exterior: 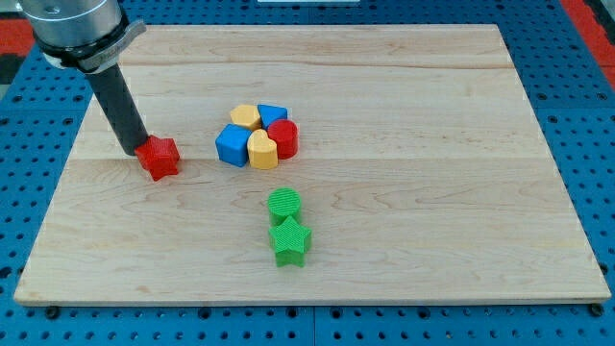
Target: Move the red star to the bottom of the blue cube
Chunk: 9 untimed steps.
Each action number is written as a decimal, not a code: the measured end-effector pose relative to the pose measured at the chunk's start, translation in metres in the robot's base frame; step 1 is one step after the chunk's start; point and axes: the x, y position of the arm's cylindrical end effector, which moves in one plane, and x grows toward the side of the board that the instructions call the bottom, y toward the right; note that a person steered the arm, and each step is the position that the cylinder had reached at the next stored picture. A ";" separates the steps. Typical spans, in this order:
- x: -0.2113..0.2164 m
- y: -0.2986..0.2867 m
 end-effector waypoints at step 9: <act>0.034 0.109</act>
